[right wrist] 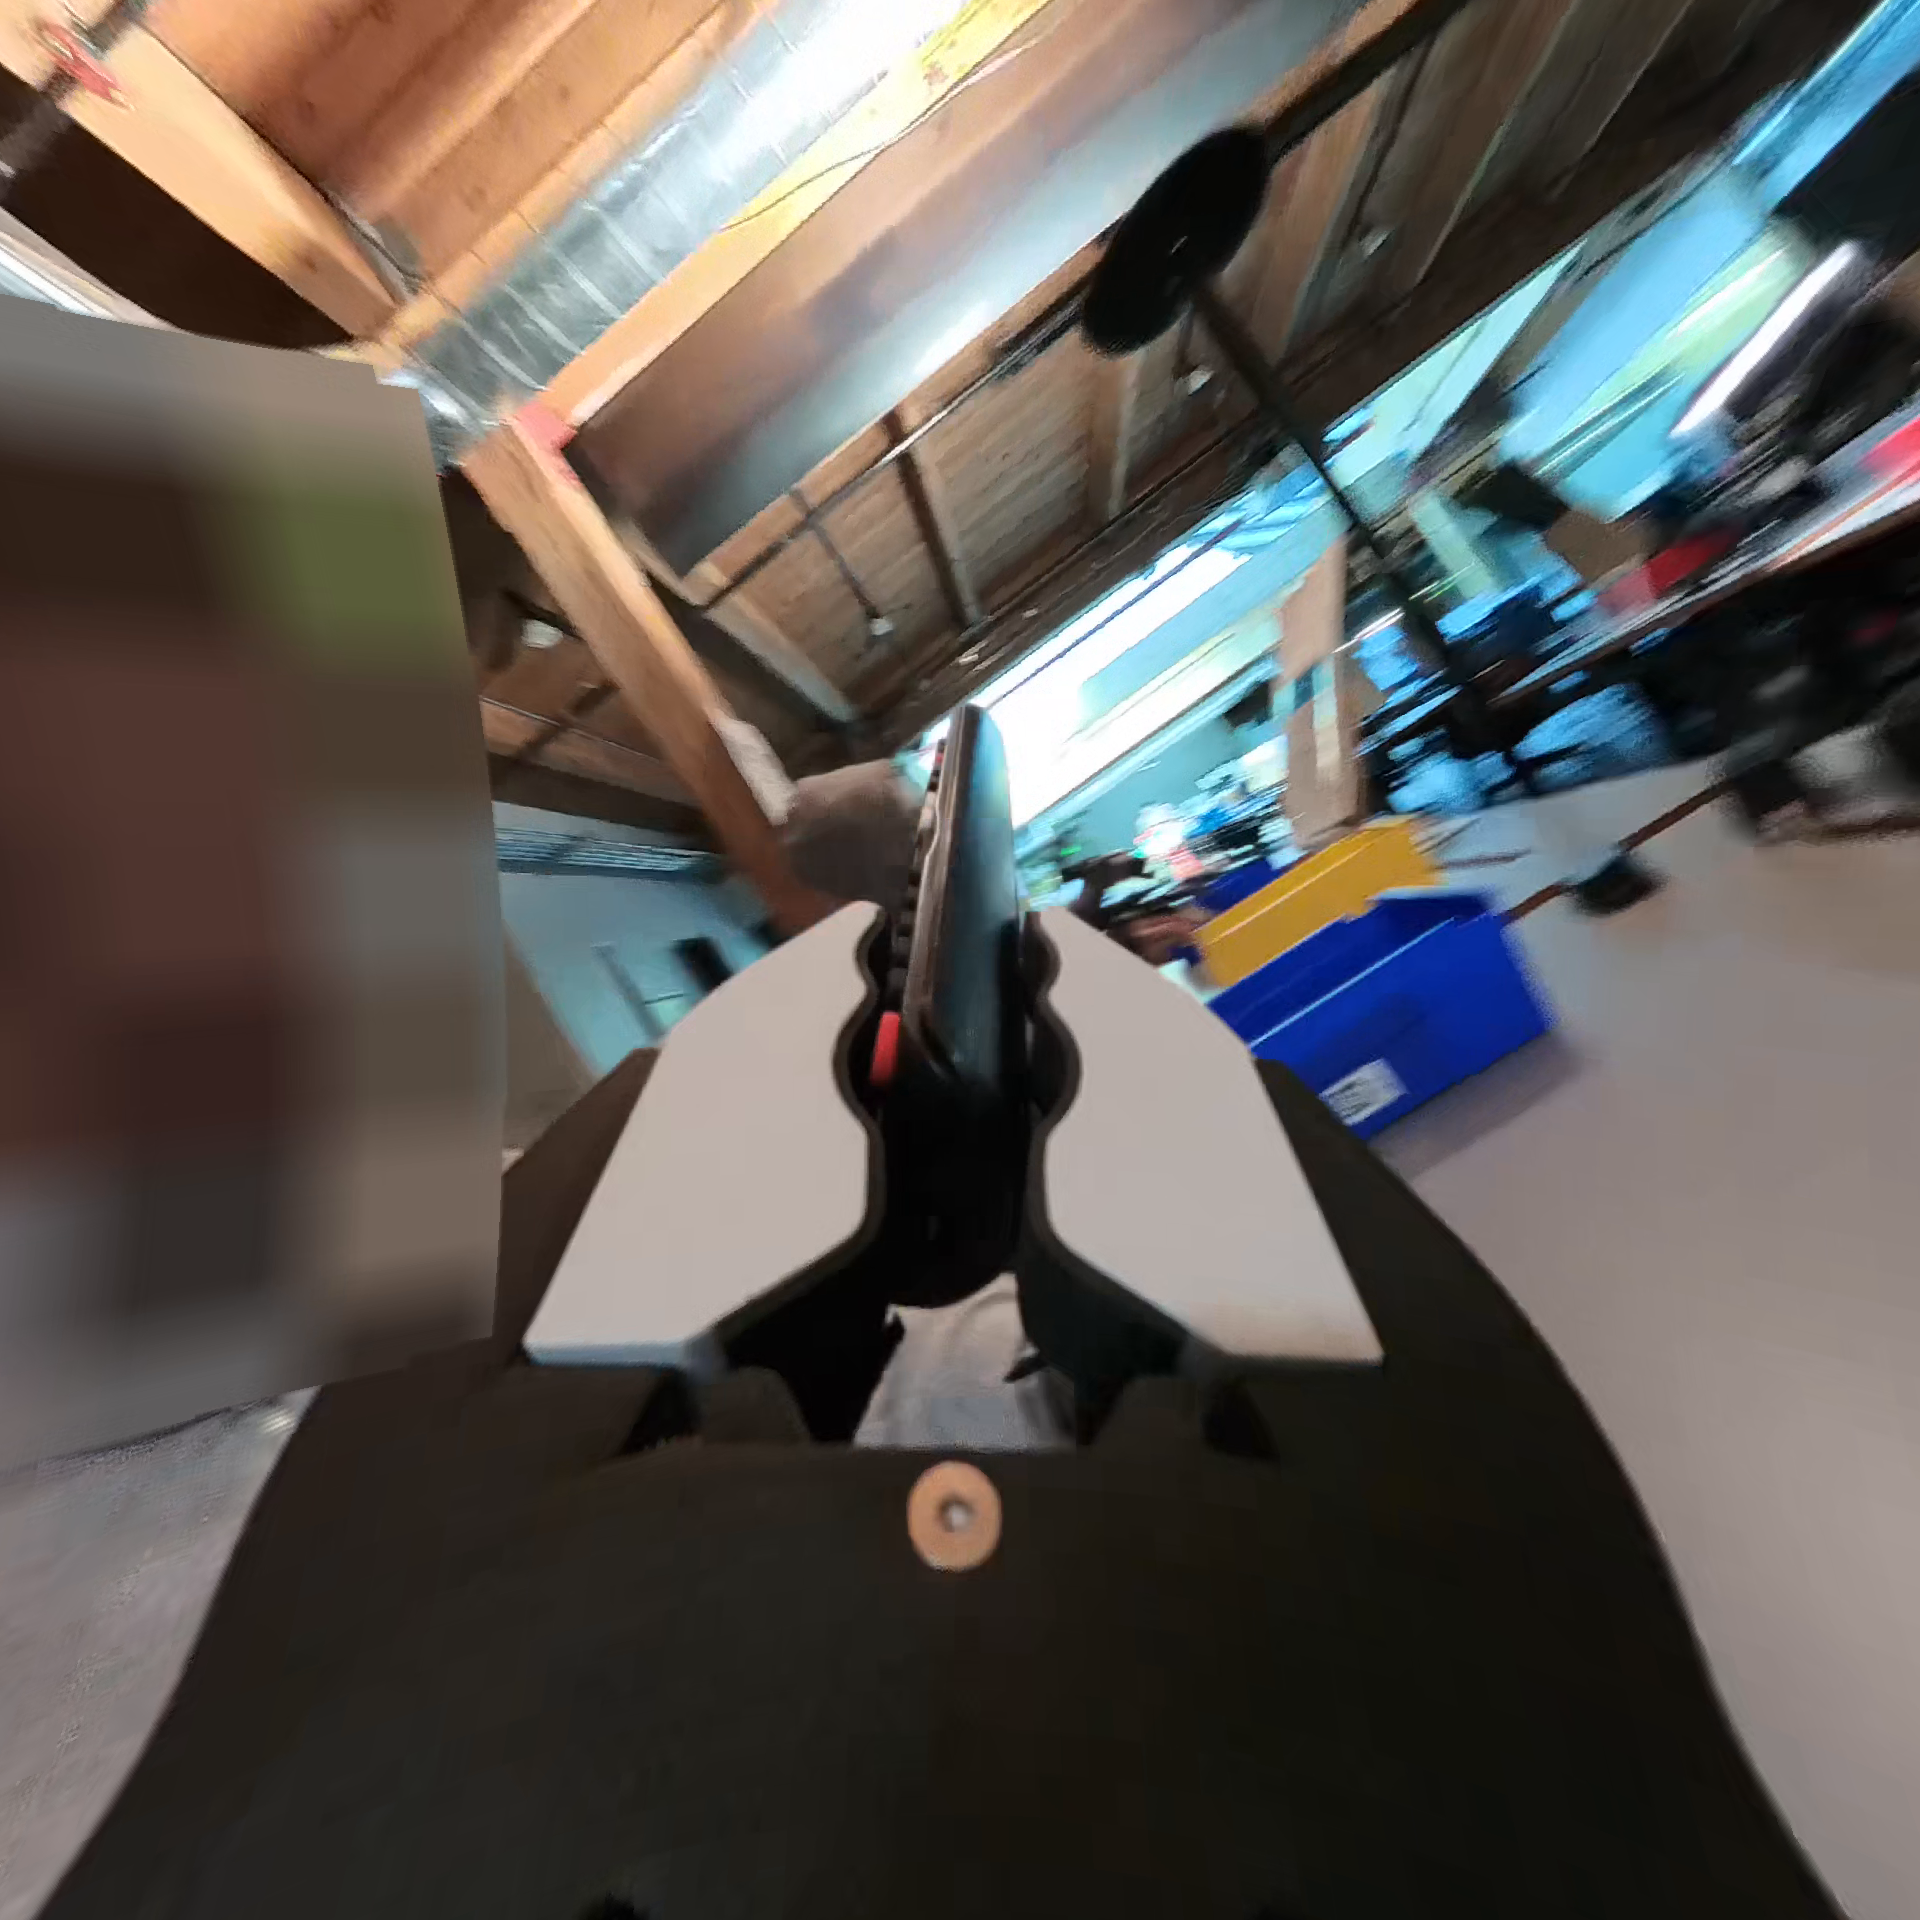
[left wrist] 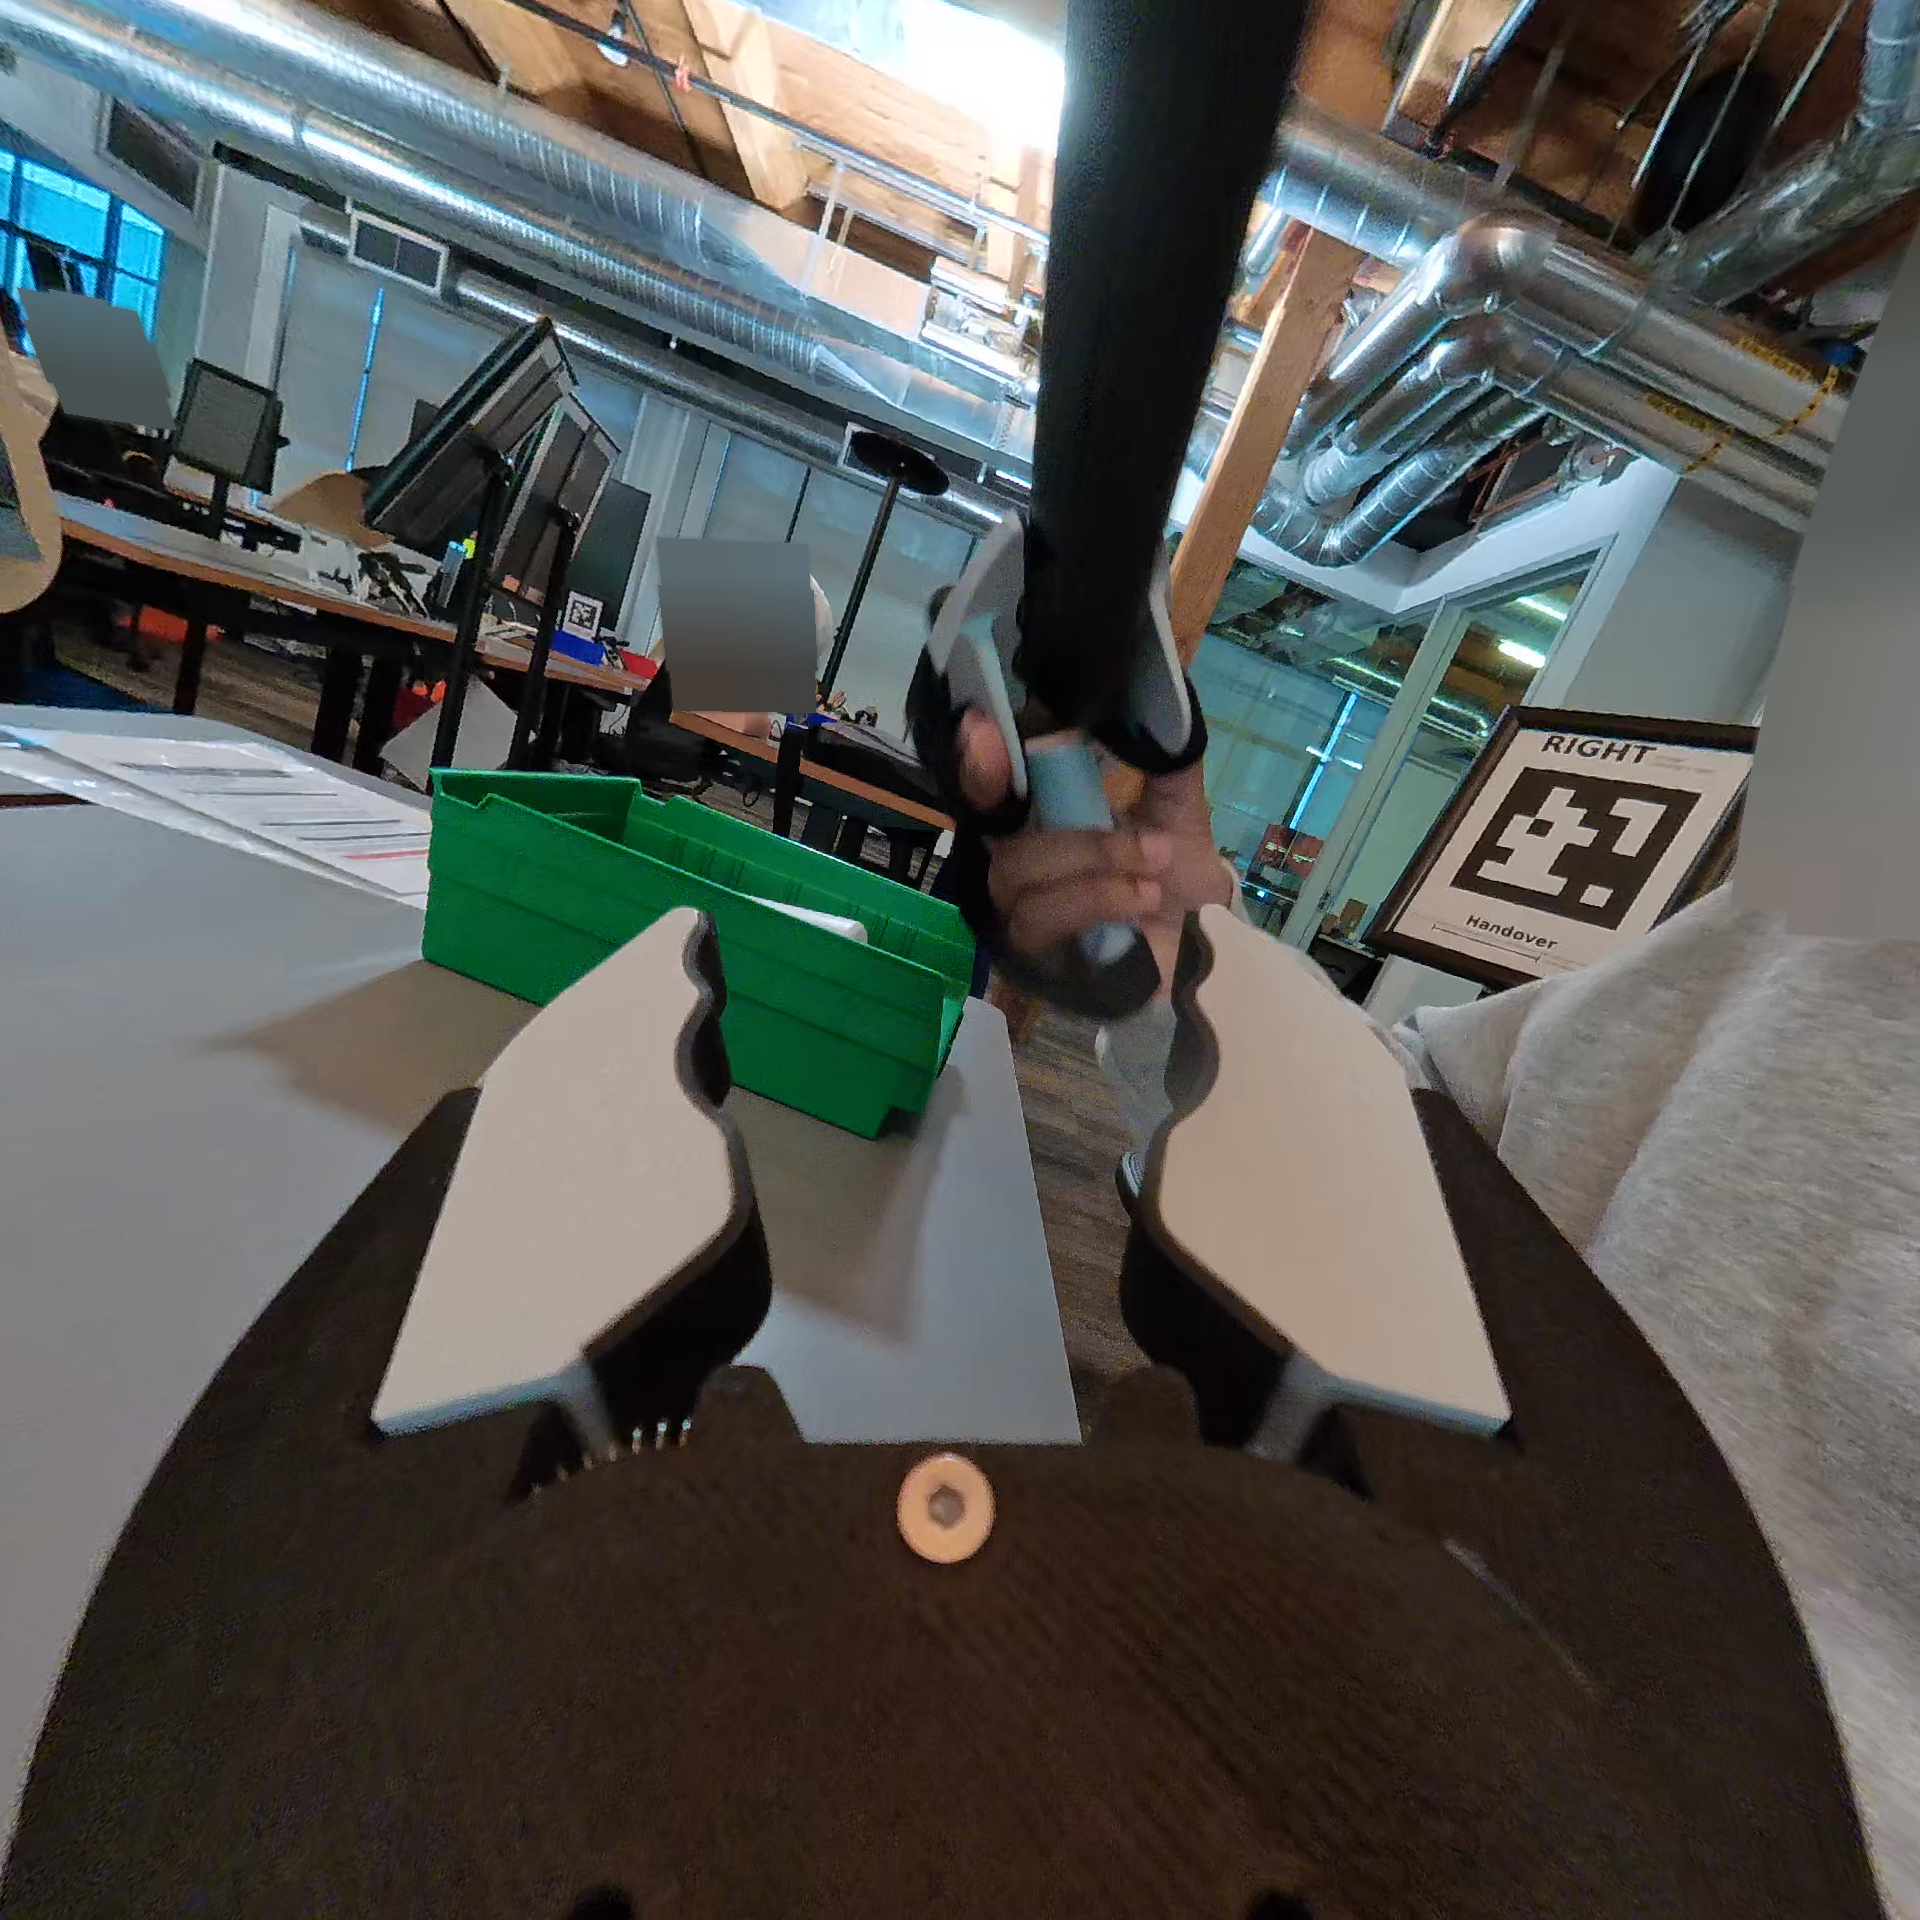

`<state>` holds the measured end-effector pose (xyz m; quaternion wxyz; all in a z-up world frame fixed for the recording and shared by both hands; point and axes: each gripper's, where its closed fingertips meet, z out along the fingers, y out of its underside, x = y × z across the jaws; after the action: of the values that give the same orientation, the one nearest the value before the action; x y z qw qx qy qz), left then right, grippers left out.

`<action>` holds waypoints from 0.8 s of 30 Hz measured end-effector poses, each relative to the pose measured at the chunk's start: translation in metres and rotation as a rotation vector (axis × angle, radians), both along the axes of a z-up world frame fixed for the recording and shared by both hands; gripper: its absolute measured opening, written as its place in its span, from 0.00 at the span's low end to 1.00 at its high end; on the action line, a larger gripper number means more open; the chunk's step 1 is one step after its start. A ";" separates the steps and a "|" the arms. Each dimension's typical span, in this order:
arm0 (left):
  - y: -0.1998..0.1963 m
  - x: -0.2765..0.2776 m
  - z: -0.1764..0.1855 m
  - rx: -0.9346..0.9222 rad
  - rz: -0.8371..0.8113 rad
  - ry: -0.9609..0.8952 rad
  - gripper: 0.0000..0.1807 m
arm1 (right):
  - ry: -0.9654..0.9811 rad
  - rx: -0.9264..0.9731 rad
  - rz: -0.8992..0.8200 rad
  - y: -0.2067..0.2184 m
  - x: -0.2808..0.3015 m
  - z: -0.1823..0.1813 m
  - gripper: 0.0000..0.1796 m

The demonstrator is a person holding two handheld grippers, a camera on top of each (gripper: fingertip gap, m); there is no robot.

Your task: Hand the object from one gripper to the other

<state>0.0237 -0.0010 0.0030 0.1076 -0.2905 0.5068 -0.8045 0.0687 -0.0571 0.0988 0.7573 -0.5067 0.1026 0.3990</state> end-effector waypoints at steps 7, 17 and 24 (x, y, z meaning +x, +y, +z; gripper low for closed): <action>-0.001 0.003 -0.008 0.003 -0.008 0.032 0.45 | -0.078 -0.261 -0.910 -0.147 0.162 -0.014 0.14; -0.013 0.004 -0.023 0.020 -0.052 0.079 0.44 | 0.270 -0.672 -1.284 -0.252 0.237 -0.154 0.15; -0.013 0.004 -0.023 0.023 -0.049 0.082 0.43 | 0.113 -0.754 -1.299 -0.243 0.231 -0.147 0.25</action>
<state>0.0278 -0.0139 -0.0202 0.0704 -0.3095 0.5271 -0.7883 0.3002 -0.2999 -0.0484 0.6092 -0.5481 0.5490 -0.1646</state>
